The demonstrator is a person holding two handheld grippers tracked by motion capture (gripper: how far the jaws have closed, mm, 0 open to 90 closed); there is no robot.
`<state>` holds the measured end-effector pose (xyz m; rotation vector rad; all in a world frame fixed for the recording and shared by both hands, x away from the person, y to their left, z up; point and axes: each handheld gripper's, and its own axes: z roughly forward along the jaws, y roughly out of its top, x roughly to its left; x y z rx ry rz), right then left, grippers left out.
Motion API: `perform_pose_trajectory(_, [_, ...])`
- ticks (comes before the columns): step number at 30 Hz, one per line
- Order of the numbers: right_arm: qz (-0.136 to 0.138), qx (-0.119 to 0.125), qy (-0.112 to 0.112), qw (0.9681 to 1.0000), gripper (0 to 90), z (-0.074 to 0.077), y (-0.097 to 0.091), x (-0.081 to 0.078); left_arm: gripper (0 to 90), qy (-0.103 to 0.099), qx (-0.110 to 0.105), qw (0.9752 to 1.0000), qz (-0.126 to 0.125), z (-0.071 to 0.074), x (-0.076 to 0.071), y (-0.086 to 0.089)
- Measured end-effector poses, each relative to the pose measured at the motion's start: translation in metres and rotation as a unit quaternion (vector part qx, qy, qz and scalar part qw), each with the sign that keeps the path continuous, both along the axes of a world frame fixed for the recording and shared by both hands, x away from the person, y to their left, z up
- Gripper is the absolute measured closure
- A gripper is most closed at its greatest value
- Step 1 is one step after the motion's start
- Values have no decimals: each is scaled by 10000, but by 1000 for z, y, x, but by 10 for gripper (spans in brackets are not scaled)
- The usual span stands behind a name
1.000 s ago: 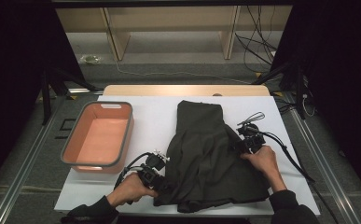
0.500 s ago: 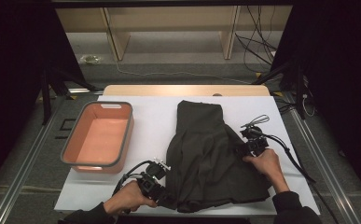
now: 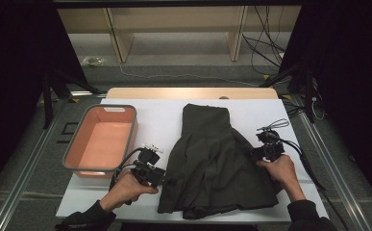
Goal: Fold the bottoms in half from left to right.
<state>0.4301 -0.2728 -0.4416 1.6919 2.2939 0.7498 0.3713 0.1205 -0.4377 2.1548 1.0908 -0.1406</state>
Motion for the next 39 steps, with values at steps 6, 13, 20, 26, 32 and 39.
perform_pose_trajectory(6, [-31, -83, -79, 9999, 828, 6, -2, -10, 409, -233, -76, 9994, 258, 3, 24, -2])
perform_pose_trajectory(13, [56, -347, 310, 9989, 872, -5, 0, -18, 685, -147, -45, 9999, -2, -12, 34, -9])
perform_pose_trajectory(20, [138, -414, 469, 9979, 829, -13, 3, -18, 813, 121, 204, 9993, -289, -31, 34, -20])
perform_pose_trajectory(26, [162, -104, 319, 9993, 590, -7, -1, -15, 708, 116, 84, 9997, -188, -24, 33, -20])
perform_pose_trajectory(32, [73, 161, -83, 9998, 483, 6, -10, -8, 484, -117, -50, 9999, 12, -5, 38, -15])
perform_pose_trajectory(39, [73, 213, -327, 9992, 473, 13, -6, 10, 389, -306, -185, 9988, 346, 10, 56, -15])
